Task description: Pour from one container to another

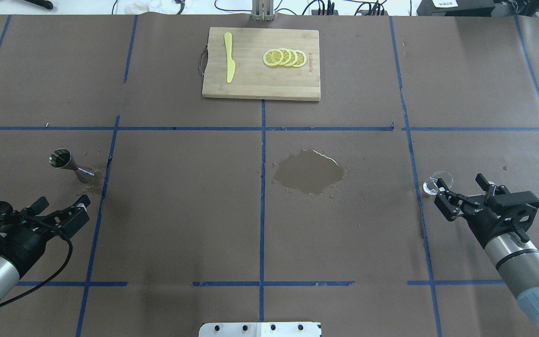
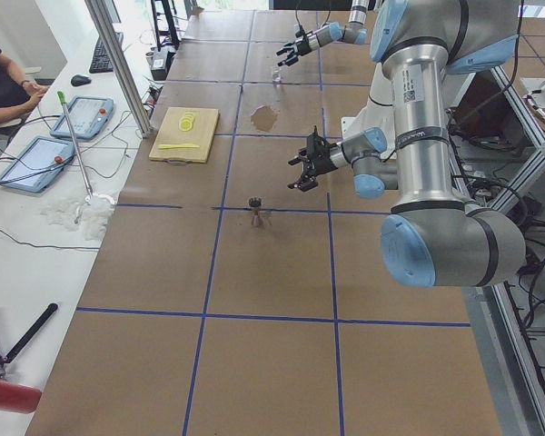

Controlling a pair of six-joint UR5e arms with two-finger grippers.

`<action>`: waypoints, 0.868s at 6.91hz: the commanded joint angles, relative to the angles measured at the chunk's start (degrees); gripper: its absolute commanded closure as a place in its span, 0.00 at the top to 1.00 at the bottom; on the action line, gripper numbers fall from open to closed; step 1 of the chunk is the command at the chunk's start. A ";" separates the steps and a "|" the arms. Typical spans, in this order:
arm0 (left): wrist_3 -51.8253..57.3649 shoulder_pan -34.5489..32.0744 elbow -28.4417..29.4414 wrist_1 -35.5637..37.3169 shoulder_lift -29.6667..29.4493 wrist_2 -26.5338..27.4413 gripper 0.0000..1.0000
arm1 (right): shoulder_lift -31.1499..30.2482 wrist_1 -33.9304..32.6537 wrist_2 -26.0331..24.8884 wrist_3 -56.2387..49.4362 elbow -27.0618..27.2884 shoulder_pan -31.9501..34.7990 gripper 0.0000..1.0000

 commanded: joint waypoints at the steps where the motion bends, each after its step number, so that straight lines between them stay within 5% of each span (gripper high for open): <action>1: 1.13 -0.16 -0.23 0.00 -0.62 -0.43 1.00 | -7.97 -0.14 11.50 0.31 8.33 -0.11 1.00; 4: 7.53 -5.32 -1.99 0.00 -4.99 -9.53 1.00 | -10.67 -6.51 27.66 0.14 15.83 5.56 1.00; 6: 14.81 -13.65 -2.43 0.00 -7.90 -20.59 1.00 | -6.82 -16.29 50.73 -2.39 19.29 21.95 1.00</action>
